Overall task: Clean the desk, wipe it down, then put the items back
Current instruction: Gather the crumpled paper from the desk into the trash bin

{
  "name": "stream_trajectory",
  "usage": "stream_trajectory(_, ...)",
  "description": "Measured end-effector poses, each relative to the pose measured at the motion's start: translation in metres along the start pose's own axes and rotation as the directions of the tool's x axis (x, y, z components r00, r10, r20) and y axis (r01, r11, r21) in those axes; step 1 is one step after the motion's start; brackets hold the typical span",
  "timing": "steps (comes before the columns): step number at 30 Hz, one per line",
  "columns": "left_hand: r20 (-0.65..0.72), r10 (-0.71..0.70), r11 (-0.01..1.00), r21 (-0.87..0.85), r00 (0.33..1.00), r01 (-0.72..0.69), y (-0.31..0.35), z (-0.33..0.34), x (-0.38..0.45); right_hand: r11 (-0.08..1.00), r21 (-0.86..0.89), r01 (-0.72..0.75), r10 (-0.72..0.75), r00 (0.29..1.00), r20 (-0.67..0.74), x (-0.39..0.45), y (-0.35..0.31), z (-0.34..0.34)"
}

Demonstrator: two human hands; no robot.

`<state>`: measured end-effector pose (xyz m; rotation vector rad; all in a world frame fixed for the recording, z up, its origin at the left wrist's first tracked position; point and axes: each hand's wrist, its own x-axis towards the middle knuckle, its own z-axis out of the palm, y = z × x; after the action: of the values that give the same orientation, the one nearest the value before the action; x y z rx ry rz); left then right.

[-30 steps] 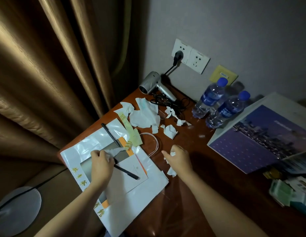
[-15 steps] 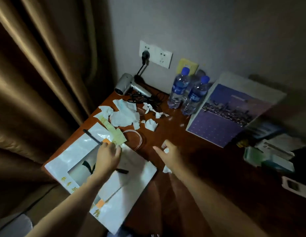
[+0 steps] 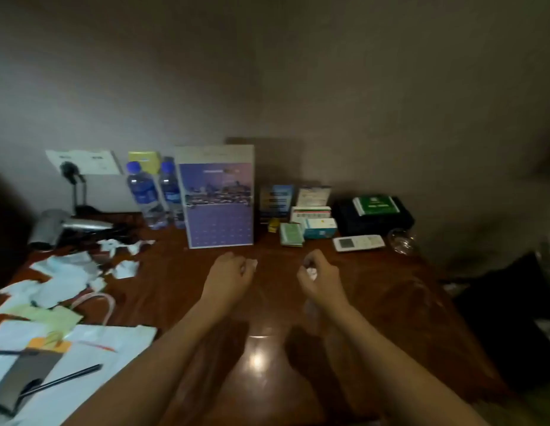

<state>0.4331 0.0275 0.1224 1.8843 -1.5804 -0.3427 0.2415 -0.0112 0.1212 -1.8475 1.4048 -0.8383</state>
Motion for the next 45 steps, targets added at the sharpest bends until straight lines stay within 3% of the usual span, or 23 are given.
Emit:
stream_trajectory(4, 0.106, 0.118, 0.993, 0.01, 0.987, -0.12, 0.082, 0.067, -0.014, 0.992, -0.012, -0.127, 0.125, 0.984, -0.129, -0.048, 0.058, -0.099)
stream_trajectory(8, 0.171, 0.256, 0.957, -0.181, 0.951, -0.225, 0.166, 0.132, -0.038, 0.963, -0.017, -0.268, 0.254, 0.929, -0.269, -0.103, 0.114, -0.188)
stream_trajectory(13, 0.303, 0.456, 0.884, -0.261, 0.837, -0.387, 0.273, 0.199, -0.059, 0.917, 0.038, -0.396, 0.371, 0.818, -0.438, -0.171, 0.165, -0.284)
stream_trajectory(17, 0.355, 0.537, 0.836, -0.344, 0.765, -0.427, 0.346, 0.245, -0.076, 0.881, 0.093, -0.464, 0.422, 0.682, -0.597, -0.221, 0.194, -0.339)
stream_trajectory(21, 0.397, 0.582, 0.81, -0.36, 0.71, -0.463, 0.4, 0.284, -0.094, 0.853, 0.121, -0.507, 0.454, 0.607, -0.652, -0.252, 0.218, -0.374)
stream_trajectory(27, 0.434, 0.644, 0.762, -0.436, 0.63, -0.479, 0.471, 0.34, -0.094, 0.852, 0.113, -0.512, 0.45, 0.604, -0.658, -0.254, 0.259, -0.439)
stream_trajectory(35, 0.442, 0.564, 0.807, -0.474, 0.697, -0.352, 0.573, 0.445, -0.046, 0.817, 0.069, -0.572, 0.495, 0.637, -0.591, -0.207, 0.356, -0.556)
stream_trajectory(45, 0.56, 0.486, 0.864, -0.424, 0.671, -0.271, 0.666, 0.552, -0.017, 0.796, 0.114, -0.594, 0.531, 0.595, -0.604, -0.169, 0.458, -0.664)
